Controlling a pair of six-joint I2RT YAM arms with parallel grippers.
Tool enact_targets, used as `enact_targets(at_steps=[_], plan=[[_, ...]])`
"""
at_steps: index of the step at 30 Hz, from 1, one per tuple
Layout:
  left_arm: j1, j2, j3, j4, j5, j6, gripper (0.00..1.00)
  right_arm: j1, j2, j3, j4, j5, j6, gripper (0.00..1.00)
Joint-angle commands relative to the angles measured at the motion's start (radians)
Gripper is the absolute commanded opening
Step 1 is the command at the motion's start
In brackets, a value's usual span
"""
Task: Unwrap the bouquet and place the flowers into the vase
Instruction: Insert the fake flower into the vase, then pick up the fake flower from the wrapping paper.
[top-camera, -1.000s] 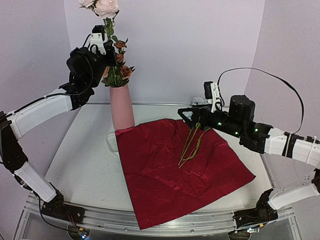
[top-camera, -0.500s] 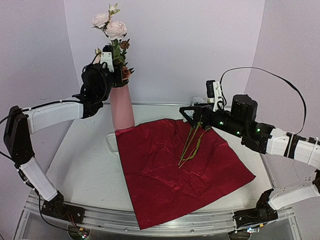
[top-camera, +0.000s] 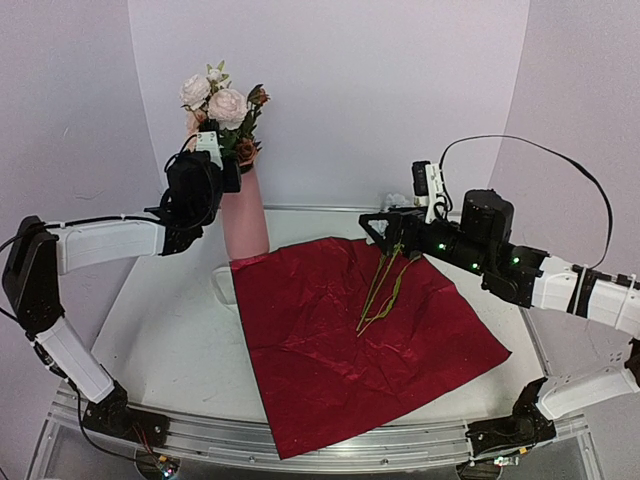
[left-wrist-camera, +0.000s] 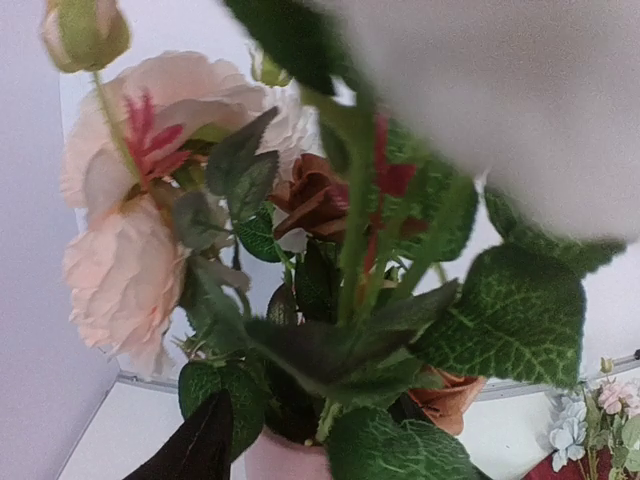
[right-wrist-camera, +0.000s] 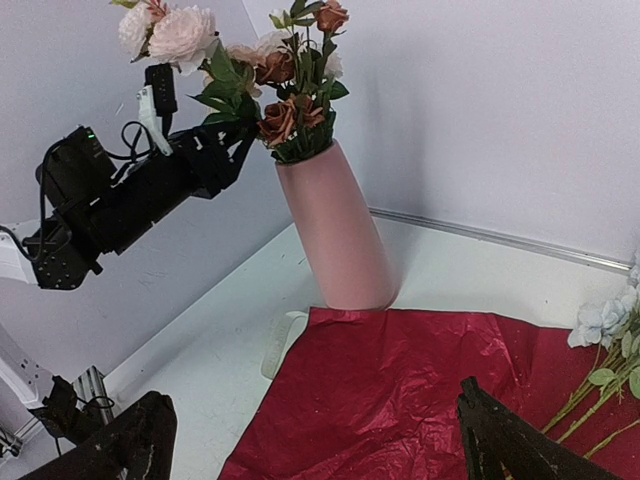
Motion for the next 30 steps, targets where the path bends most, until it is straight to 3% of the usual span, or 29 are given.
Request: enact_targets(at_steps=[1,18,25,30], plan=[[0.004,-0.129,-0.056,-0.022,0.007,-0.092,0.54,0.004,0.049,0.052,-0.024,0.064,0.025,0.98],[0.004,-0.331,-0.213,-0.188,0.053,-0.226,0.62,0.004,0.117,0.093,-0.034,0.033,0.045,0.98],[0.004,-0.416,-0.142,-0.306,0.161,-0.260,0.62,0.004,0.116,0.090,-0.034,0.036,0.044,0.98],[0.004,-0.440,-0.027,-0.379,0.252,-0.290,0.57,0.004,0.119,0.091,-0.034,0.032,0.047,0.98]])
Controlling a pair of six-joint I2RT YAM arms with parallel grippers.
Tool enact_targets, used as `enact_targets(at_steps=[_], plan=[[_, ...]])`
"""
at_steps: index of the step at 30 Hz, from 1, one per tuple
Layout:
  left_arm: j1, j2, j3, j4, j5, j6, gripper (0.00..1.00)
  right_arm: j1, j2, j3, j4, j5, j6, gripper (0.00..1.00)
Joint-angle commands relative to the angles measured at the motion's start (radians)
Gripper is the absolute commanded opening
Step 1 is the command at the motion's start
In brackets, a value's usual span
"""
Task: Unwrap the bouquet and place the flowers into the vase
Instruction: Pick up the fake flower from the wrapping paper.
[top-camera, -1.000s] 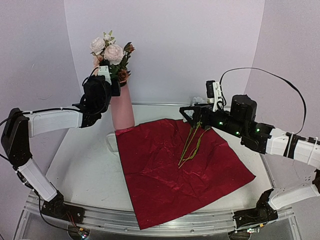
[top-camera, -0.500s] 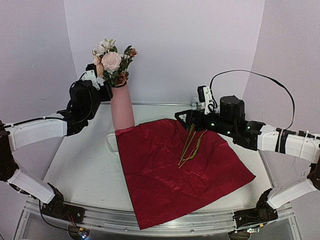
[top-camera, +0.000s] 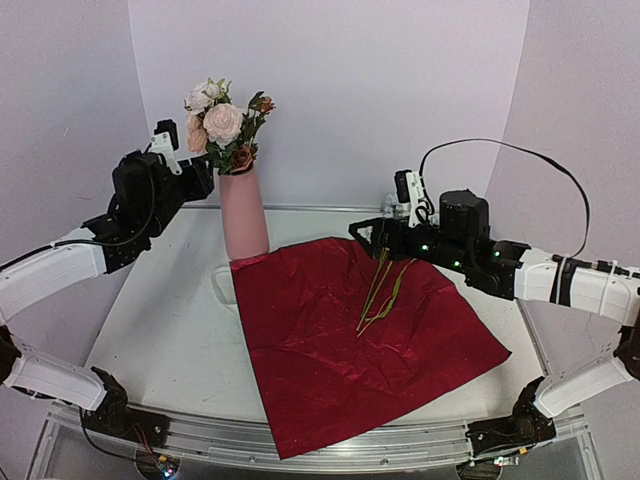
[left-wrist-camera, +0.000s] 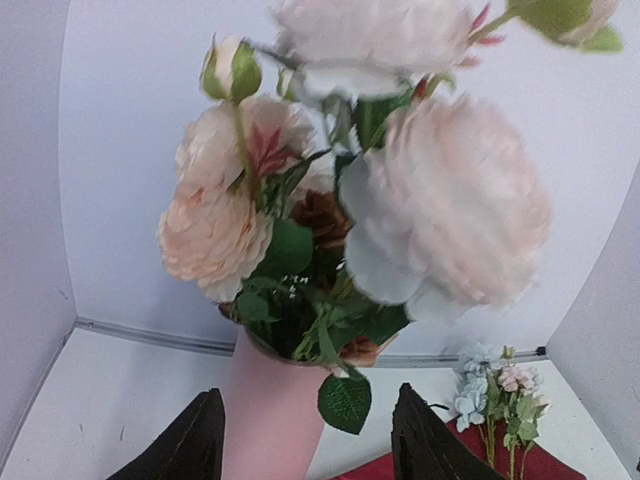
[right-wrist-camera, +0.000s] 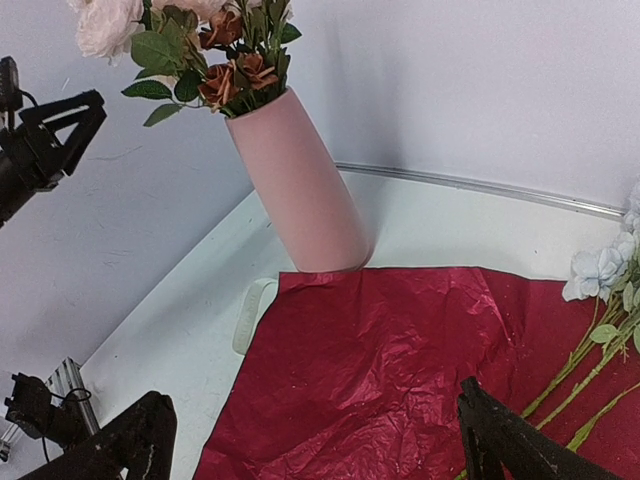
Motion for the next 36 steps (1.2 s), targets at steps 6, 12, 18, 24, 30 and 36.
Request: enact_targets(at_steps=[6,12,18,24,30,36], plan=[[0.005,0.005,0.284,-0.058,0.134,-0.034,0.45,0.004,0.004,0.036,0.029,-0.006,0.014,0.98],[0.005,0.131,0.428,-0.058,0.144,-0.017,0.09,0.004,-0.004,0.033,0.029,-0.003,0.020,0.98],[0.007,0.211,0.496,-0.054,0.131,0.001,0.02,0.004,-0.033,0.013,0.029,0.016,0.005,0.98],[0.012,0.267,0.518,-0.049,0.060,0.044,0.02,0.004,-0.046,0.008,0.029,0.025,-0.005,0.98],[0.025,0.313,0.511,-0.048,0.020,0.057,0.02,0.004,-0.044,0.011,0.030,0.023,-0.006,0.98],[0.027,0.304,0.503,-0.049,0.028,0.059,0.04,0.004,-0.045,0.018,0.012,0.039,-0.011,0.98]])
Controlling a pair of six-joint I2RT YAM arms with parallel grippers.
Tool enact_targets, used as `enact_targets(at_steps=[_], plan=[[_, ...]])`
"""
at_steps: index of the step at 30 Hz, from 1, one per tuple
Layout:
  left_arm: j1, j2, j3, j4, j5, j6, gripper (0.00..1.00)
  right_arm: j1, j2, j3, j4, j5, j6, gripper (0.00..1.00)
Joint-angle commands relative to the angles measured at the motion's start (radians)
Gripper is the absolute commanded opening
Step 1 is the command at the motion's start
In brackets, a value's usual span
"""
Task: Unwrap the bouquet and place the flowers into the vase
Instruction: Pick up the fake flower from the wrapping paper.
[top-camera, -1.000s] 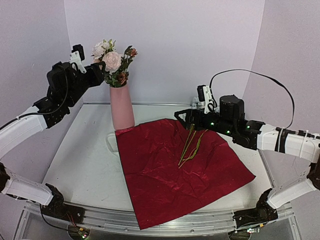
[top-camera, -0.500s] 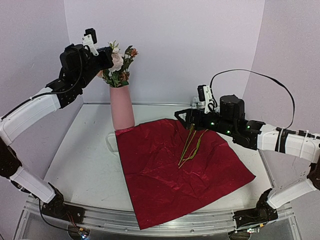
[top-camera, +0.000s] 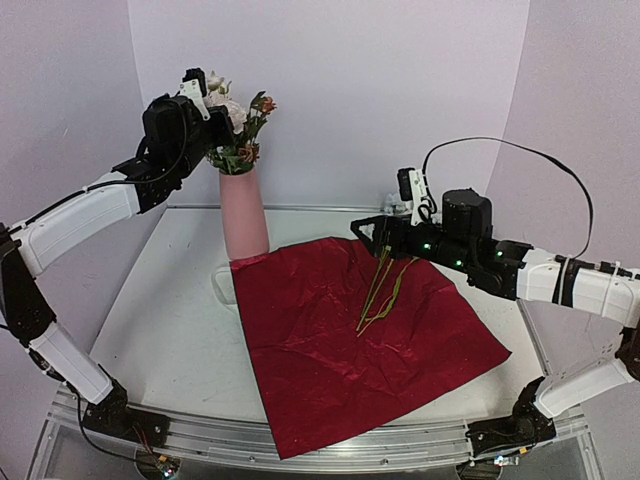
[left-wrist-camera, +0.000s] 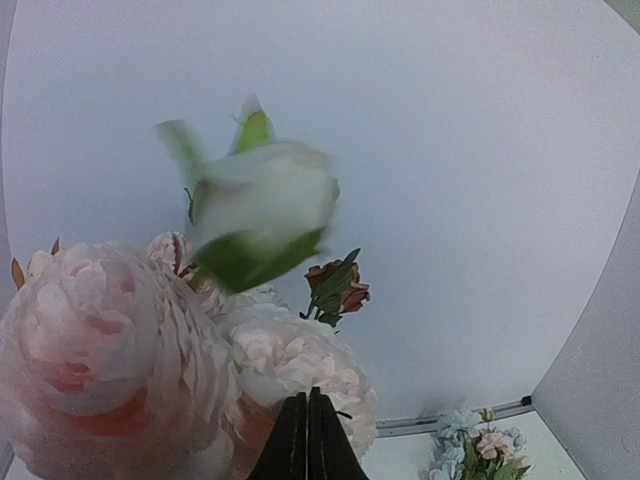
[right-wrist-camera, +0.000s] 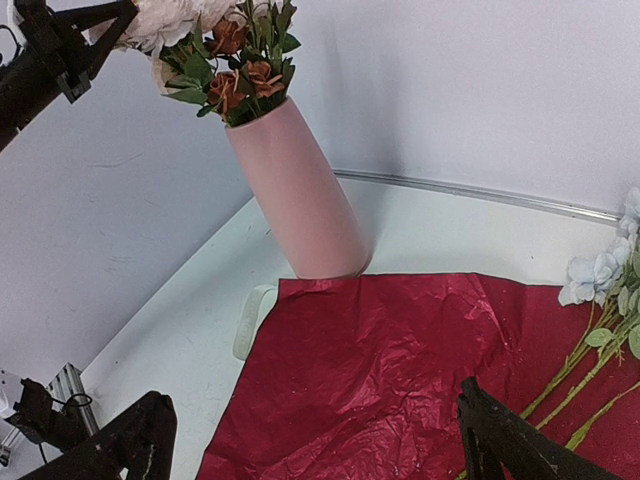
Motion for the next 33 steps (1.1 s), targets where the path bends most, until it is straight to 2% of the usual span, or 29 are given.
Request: enact_targets(at_steps=[1,7,12,16,21,24,29,33], plan=[[0.005,-0.029,0.033,0.011,-0.008,0.019,0.07,0.004,-0.029,0.022,0.003,0.038,-0.012,0.98],[0.005,-0.137,0.033,0.011,0.044,0.004,0.20,0.003,-0.007,0.039,-0.075,0.161,0.013,0.98],[0.005,-0.205,-0.004,0.010,0.140,-0.044,0.23,0.001,0.014,0.043,-0.117,0.258,0.056,0.98],[0.005,-0.245,-0.069,0.008,0.213,-0.098,0.23,-0.011,0.069,0.104,-0.285,0.426,0.147,0.97],[0.005,-0.272,-0.157,0.007,0.348,-0.160,0.24,-0.125,0.143,0.113,-0.374,0.282,0.269,0.93],[0.004,-0.271,-0.203,0.005,0.465,-0.205,0.24,-0.190,0.176,0.082,-0.383,0.231,0.365,0.85],[-0.009,-0.239,-0.265,0.004,0.604,-0.295,0.25,-0.228,0.235,0.055,-0.394,0.251,0.472,0.64],[-0.050,-0.199,-0.291,0.001,0.641,-0.311,0.28,-0.235,0.308,0.069,-0.418,0.259,0.527,0.55]])
